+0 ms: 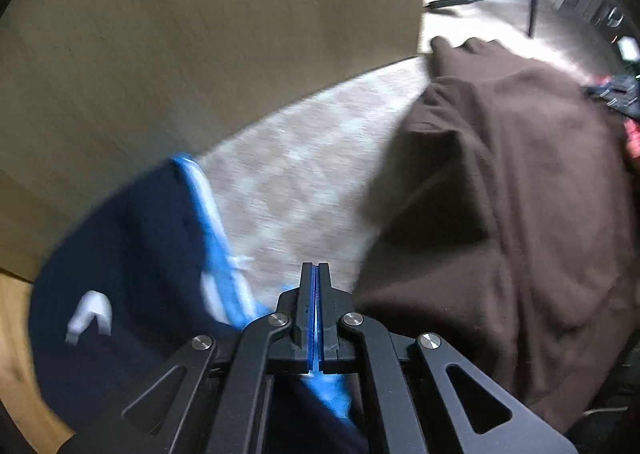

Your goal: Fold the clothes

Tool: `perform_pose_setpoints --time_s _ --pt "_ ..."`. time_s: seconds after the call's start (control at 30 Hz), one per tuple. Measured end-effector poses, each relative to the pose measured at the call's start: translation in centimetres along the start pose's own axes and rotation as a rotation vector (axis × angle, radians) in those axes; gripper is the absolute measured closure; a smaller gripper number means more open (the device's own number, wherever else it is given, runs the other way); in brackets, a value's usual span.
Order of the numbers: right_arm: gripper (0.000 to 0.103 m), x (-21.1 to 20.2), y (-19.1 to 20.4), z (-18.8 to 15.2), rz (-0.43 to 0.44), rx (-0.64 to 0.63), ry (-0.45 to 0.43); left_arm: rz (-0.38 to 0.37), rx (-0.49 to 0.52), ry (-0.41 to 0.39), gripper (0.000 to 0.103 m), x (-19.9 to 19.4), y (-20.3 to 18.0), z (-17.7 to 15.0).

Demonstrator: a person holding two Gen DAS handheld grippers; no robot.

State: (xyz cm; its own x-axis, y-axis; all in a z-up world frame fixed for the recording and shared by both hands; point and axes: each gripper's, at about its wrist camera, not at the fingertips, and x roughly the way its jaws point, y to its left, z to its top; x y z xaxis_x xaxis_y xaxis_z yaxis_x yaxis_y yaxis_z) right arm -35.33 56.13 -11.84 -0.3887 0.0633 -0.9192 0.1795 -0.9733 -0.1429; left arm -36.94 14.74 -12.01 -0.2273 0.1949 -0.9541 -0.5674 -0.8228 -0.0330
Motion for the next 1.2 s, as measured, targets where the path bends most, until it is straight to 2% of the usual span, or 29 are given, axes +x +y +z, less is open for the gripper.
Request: perform_pose_setpoints --time_s 0.03,0.1,0.13,0.17,0.27,0.4,0.43,0.47,0.53,0.6,0.67,0.73,0.8,0.83,0.87,0.93,1.0,1.03,1.1,1.13,1.2 --pt "0.087 -0.2 -0.3 0.1 0.004 0.01 0.001 -0.008 0.0 0.002 0.1 0.0 0.1 -0.2" --pt "0.074 -0.8 -0.9 0.5 0.002 0.025 0.001 -0.024 0.0 0.007 0.074 0.1 0.2 -0.5" --pt "0.074 -1.0 -1.2 0.8 -0.011 0.028 -0.002 -0.031 0.0 0.01 0.05 0.2 0.3 -0.6" --pt "0.074 -1.1 -1.4 0.8 -0.022 0.03 -0.004 -0.037 0.003 0.011 0.042 0.3 0.3 -0.8" --pt "0.071 -0.8 -1.7 0.5 0.027 0.058 0.022 -0.007 0.035 0.033 0.042 1.5 -0.5 -0.2" --pt "0.065 0.5 -1.2 -0.3 0.074 0.069 0.053 -0.02 0.064 0.104 0.046 4.6 -1.6 0.4" --pt "0.065 0.8 -1.1 -0.4 0.076 0.073 0.06 -0.034 0.066 0.114 0.058 5.0 -1.7 0.3" --pt "0.065 1.0 -1.0 -0.7 0.075 0.071 0.065 -0.045 0.067 0.116 0.077 5.1 -1.9 0.2" --pt "0.066 1.5 -0.7 -1.1 0.057 0.06 0.076 0.012 0.092 0.111 0.094 4.7 -2.3 -0.1" --pt "0.067 1.8 -0.5 -1.3 0.035 0.053 0.081 0.091 0.099 0.128 0.095 3.8 -2.1 -0.6" --pt "0.067 1.8 -0.3 -1.4 0.02 0.054 0.067 0.179 0.056 0.137 0.095 2.9 -0.8 -1.2" --pt "0.067 1.7 0.1 -1.4 0.0 0.039 0.067 0.185 -0.002 0.146 0.094 2.4 0.6 -2.1" --pt "0.067 1.7 0.5 -1.2 -0.025 0.015 0.079 0.207 0.026 0.147 0.086 2.5 0.4 -2.4" --pt "0.067 1.7 0.7 -1.0 -0.048 0.001 0.089 0.237 0.037 0.145 0.076 2.4 0.3 -2.2" --pt "0.067 1.5 0.7 -0.7 -0.076 -0.01 0.096 0.267 0.048 0.141 0.07 2.3 0.1 -2.0" --pt "0.067 0.6 0.6 -0.3 -0.113 -0.005 0.071 0.316 0.05 0.104 0.067 1.2 0.3 -1.1" --pt "0.065 -0.6 0.1 0.1 -0.052 0.039 0.021 0.344 0.037 0.068 0.067 -0.1 0.7 -0.2" --pt "0.062 -1.0 -0.1 0.3 0.001 0.068 -0.003 0.316 0.03 0.048 0.064 -0.6 0.7 0.3" --pt "0.054 -0.8 -0.4 0.5 0.079 0.106 -0.005 0.187 0.031 0.014 0.051 -0.7 0.0 1.7" --pt "0.054 -0.4 -0.3 0.6 0.107 0.12 0.006 0.127 0.033 0.0 0.042 -0.7 -0.3 2.4" --pt "0.054 0.8 -0.2 0.7 0.127 0.127 0.032 0.108 0.073 0.012 0.04 0.8 -1.2 3.8"
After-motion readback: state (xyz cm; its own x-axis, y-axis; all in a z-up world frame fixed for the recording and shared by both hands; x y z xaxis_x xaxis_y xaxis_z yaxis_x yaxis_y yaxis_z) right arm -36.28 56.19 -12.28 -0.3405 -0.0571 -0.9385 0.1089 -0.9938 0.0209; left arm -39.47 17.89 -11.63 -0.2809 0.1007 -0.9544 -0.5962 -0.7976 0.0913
